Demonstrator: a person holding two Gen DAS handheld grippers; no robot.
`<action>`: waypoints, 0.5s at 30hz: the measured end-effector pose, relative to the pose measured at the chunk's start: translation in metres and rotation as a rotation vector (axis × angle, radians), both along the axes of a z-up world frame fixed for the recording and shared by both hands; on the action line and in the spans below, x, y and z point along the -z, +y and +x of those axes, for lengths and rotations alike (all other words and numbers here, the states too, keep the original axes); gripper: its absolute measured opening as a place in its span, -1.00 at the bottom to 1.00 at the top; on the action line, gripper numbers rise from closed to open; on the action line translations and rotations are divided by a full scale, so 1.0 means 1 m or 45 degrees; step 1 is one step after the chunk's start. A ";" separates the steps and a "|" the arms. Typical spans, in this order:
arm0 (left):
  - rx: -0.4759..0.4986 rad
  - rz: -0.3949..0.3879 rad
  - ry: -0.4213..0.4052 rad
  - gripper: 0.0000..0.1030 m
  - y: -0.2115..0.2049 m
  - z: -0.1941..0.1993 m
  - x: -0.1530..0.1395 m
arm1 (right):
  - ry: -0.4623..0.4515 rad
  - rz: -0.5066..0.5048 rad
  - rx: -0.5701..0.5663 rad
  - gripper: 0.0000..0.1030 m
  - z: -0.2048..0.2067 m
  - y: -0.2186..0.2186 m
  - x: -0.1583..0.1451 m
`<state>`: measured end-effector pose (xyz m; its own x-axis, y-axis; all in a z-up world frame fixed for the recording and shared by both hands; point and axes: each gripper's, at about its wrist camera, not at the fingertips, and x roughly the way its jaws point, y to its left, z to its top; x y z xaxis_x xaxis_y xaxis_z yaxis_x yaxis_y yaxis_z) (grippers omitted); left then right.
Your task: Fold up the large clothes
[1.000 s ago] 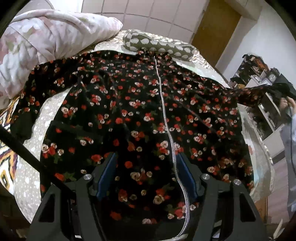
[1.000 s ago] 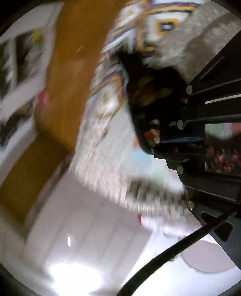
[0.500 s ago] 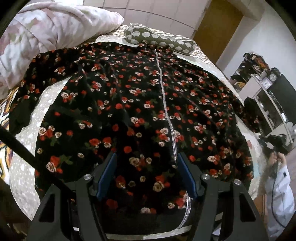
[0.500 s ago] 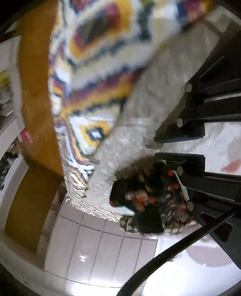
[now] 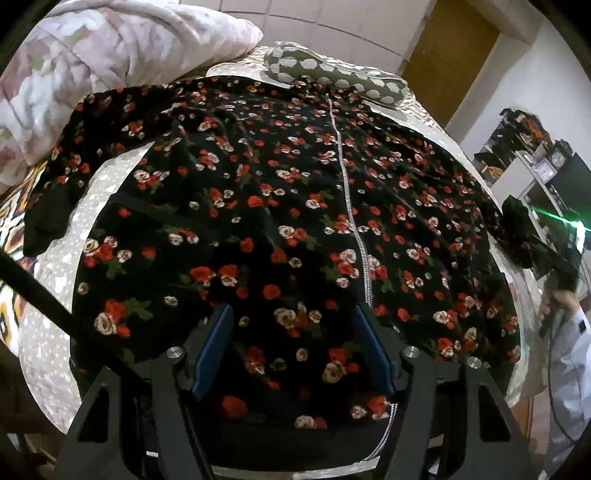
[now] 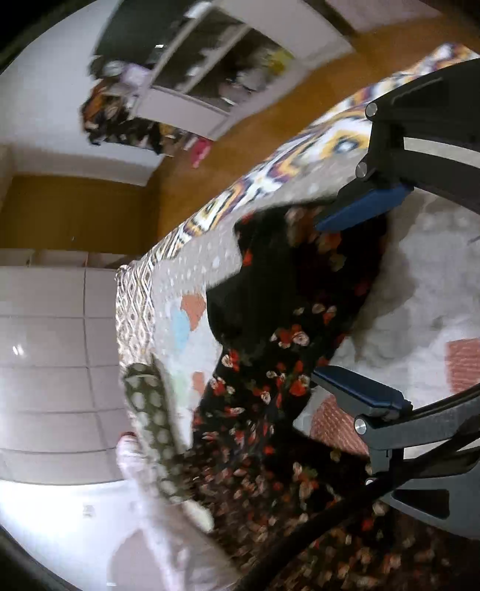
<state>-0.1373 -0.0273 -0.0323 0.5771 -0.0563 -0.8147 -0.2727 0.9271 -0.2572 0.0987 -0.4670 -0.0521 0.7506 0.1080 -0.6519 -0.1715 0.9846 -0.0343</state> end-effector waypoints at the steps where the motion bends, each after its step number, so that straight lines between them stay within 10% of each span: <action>1: -0.005 0.000 0.000 0.28 0.002 -0.001 0.000 | 0.005 -0.046 0.024 -0.04 0.009 0.006 0.004; 2: -0.009 0.000 -0.002 0.28 0.003 -0.002 0.000 | 0.032 -0.084 0.060 -0.95 0.021 0.009 0.007; 11: -0.065 -0.041 -0.009 0.28 0.019 -0.007 0.008 | 0.096 0.341 0.902 -0.99 0.036 -0.178 -0.003; 15: -0.052 -0.018 -0.006 0.28 0.014 -0.007 0.012 | 0.077 0.496 0.892 -0.81 0.006 -0.213 -0.014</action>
